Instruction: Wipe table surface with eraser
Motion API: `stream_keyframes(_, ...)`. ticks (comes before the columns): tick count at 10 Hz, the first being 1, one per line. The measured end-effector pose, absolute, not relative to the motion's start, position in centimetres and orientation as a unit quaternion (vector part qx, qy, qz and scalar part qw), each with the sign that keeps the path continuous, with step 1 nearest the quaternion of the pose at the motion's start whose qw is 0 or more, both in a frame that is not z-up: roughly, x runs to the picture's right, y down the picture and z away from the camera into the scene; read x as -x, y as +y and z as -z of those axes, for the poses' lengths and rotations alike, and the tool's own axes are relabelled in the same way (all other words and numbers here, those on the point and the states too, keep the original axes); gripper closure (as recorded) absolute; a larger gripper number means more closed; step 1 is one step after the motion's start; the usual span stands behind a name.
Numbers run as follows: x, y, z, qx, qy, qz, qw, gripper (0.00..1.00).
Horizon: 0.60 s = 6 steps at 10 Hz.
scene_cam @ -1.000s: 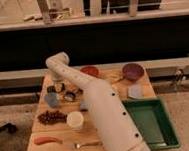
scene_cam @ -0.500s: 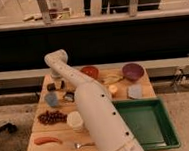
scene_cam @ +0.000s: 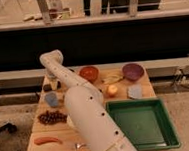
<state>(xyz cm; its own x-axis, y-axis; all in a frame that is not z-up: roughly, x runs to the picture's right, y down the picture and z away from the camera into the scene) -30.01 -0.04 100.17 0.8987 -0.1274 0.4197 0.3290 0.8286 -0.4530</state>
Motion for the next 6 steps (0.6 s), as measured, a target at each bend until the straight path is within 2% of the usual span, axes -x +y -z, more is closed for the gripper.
stream_keyframes(6,29.9,1.0,-98.8,0.259,-0.200,0.135,0.935,1.00)
